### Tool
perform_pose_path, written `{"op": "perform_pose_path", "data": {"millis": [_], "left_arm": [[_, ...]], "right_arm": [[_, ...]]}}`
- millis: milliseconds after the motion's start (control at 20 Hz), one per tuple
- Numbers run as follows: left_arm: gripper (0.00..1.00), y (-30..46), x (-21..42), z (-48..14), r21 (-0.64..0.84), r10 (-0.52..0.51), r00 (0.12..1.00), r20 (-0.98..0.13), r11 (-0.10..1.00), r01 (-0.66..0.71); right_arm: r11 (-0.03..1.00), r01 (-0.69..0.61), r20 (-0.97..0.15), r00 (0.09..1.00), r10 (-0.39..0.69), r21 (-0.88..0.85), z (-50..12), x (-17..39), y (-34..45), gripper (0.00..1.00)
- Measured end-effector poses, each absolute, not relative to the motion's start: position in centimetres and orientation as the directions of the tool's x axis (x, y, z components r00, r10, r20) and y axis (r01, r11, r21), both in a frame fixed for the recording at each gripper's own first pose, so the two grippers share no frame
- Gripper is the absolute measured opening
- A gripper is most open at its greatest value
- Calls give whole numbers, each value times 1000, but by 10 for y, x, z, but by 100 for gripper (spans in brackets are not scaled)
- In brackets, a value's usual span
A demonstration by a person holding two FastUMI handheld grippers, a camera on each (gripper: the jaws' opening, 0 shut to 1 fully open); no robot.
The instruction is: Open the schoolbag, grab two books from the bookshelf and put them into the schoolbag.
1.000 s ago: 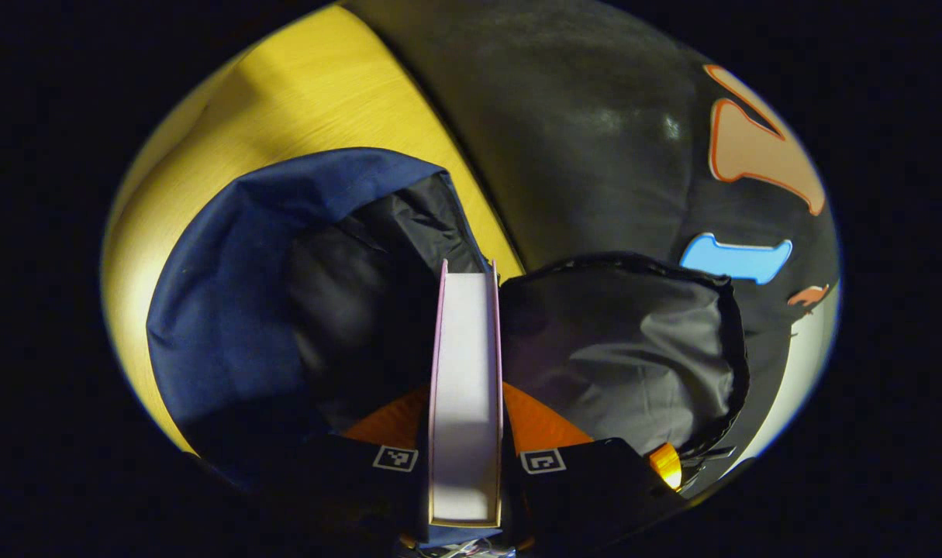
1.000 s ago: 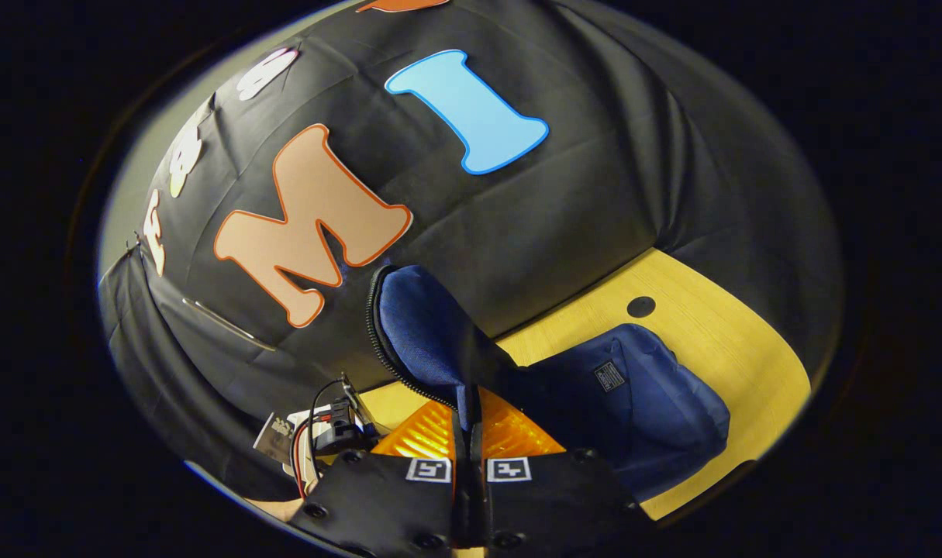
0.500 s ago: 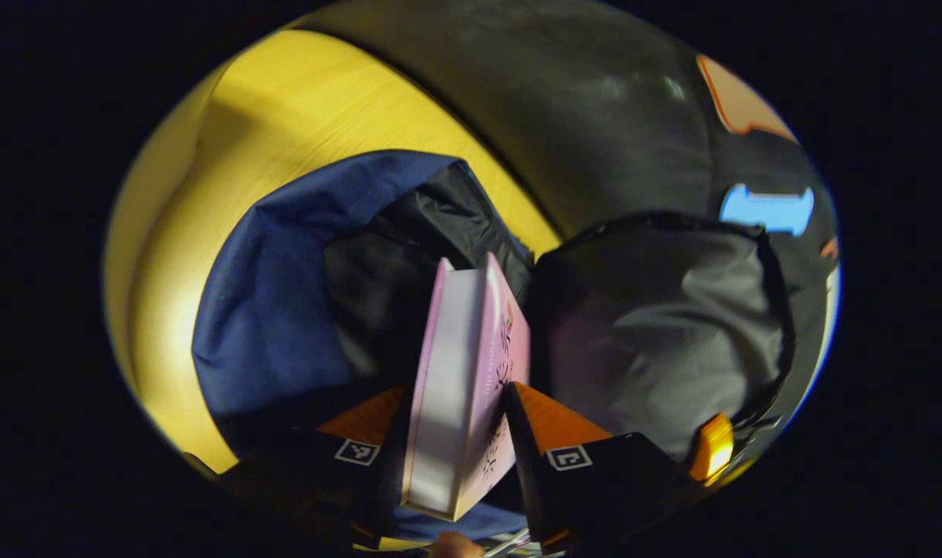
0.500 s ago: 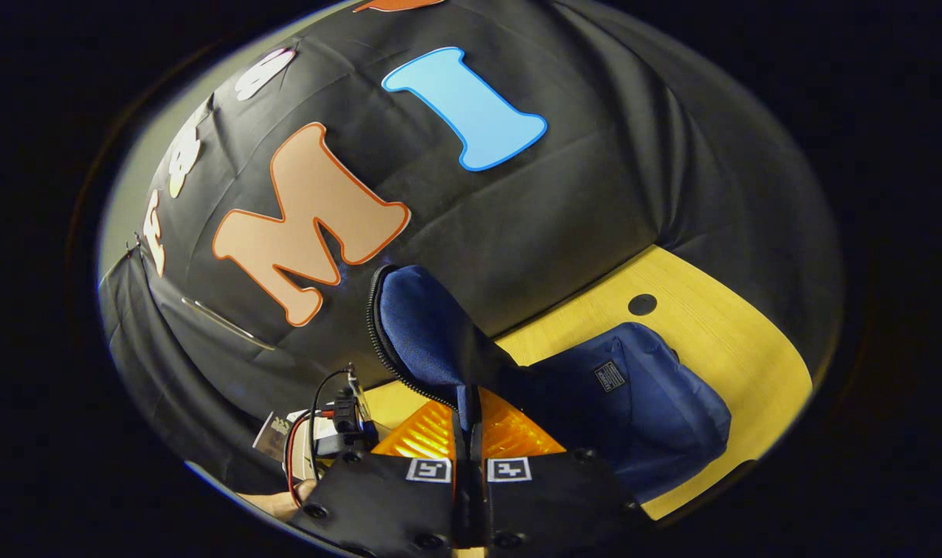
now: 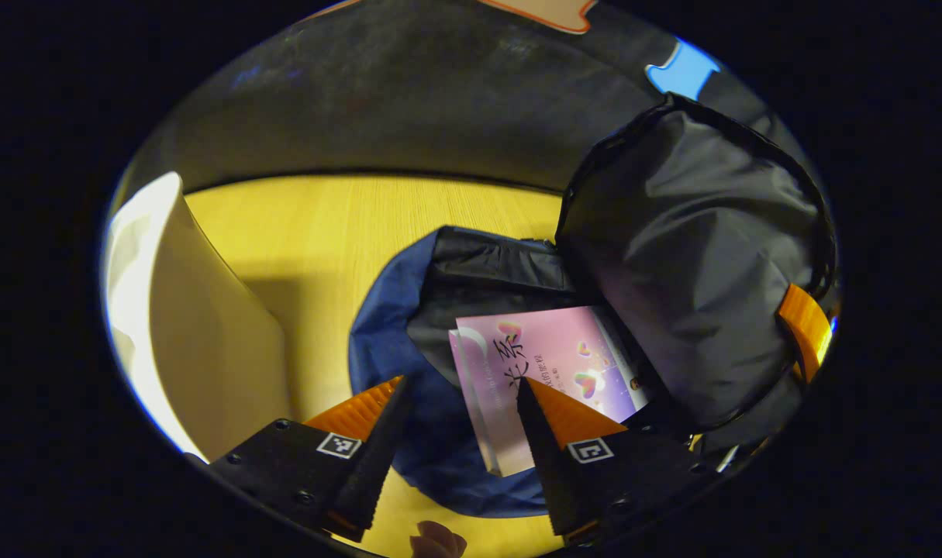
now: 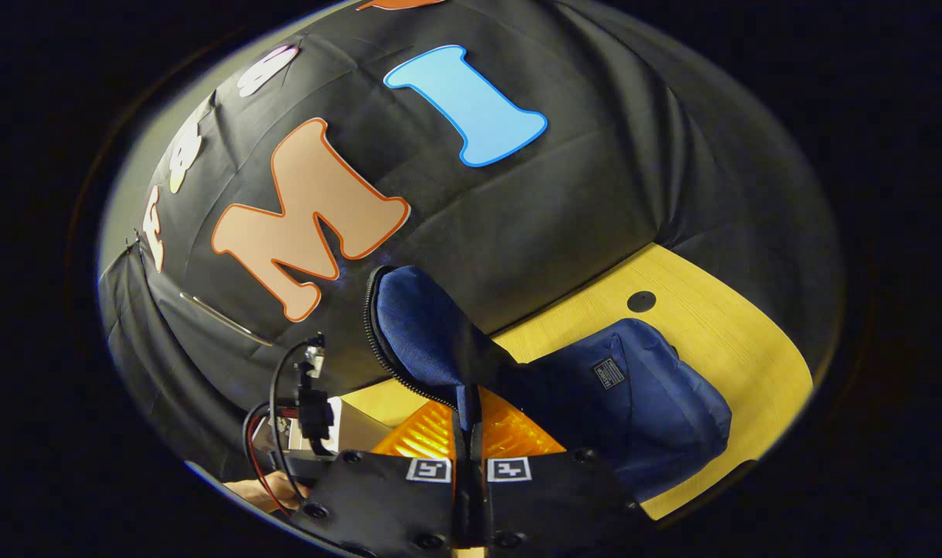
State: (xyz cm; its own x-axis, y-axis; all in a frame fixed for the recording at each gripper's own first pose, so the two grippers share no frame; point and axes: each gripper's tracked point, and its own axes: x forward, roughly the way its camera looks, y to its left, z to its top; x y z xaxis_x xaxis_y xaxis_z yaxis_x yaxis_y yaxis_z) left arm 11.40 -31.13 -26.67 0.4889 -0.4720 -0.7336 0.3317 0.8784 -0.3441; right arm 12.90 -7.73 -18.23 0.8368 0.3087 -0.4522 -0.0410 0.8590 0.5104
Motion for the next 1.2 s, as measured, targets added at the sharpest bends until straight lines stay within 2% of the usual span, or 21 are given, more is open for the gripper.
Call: {"op": "perform_pose_path", "data": {"millis": [50, 150, 550, 800, 1000, 1200], "left_arm": [[86, -306, 114, -262, -327, -468, 508, -723, 880, 345], [88, -294, 114, -252, -291, -450, 546, -707, 889, 355], [88, -231, 106, -182, -174, -391, 721, -572, 917, 359], [89, -180, 95, -148, -110, -356, 783, -509, 930, 351], [89, -118, 95, -134, -30, -265, 847, -460, 958, 284], [97, -51, 93, -130, 70, -168, 877, -450, 973, 222]], "right_arm": [[857, -37, -453, 837, 307, 513, -183, 129, -77, 3], [858, -32, -456, 837, 304, 513, -184, 128, -78, 3], [869, -27, -465, 836, 290, 493, -185, 126, -73, 2], [875, -23, -472, 835, 283, 483, -189, 121, -71, 3], [876, -9, -478, 835, 271, 481, -191, 116, -75, 3], [881, 0, -480, 839, 258, 473, -190, 114, -76, 3]]}}
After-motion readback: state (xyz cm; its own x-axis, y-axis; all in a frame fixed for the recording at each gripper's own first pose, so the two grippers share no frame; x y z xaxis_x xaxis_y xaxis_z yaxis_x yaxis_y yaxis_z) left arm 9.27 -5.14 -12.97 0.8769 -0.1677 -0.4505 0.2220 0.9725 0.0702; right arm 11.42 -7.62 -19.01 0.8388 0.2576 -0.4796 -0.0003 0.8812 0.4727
